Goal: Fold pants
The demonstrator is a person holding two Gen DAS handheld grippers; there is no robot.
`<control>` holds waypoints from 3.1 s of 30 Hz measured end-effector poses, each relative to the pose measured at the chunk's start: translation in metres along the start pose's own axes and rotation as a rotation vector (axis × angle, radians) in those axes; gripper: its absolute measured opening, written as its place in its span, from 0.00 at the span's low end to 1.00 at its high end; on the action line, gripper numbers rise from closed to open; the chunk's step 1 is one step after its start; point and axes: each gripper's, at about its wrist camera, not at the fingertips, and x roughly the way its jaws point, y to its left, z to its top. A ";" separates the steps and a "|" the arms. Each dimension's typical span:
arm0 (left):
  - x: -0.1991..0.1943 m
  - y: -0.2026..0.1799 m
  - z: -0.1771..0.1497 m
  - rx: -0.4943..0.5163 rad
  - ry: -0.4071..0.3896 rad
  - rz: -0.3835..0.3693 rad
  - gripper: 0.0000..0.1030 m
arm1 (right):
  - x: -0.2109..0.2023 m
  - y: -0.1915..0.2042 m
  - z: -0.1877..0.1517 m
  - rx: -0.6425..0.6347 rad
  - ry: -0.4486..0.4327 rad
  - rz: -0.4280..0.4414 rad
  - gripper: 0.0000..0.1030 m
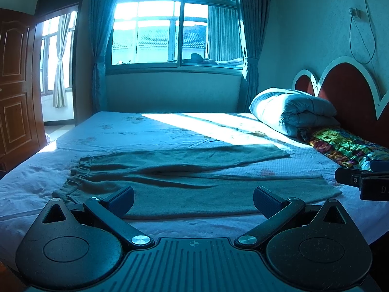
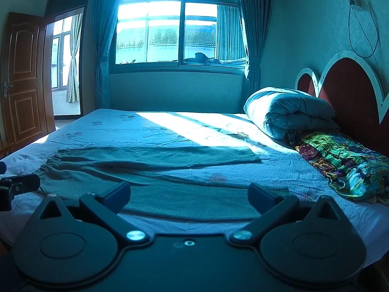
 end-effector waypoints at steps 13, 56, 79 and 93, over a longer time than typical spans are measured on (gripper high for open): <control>0.072 0.096 0.014 -0.065 0.068 0.075 1.00 | 0.058 -0.031 0.022 0.062 0.015 0.109 0.94; 0.541 0.393 0.029 -0.122 0.381 -0.021 0.17 | 0.605 0.075 0.084 -0.345 0.377 0.364 0.46; 0.497 0.403 0.049 -0.037 0.203 -0.120 0.17 | 0.554 0.049 0.121 -0.417 0.388 0.474 0.00; 0.325 0.420 -0.008 -0.071 0.161 -0.207 0.65 | 0.342 0.029 0.040 -0.440 0.353 0.389 0.13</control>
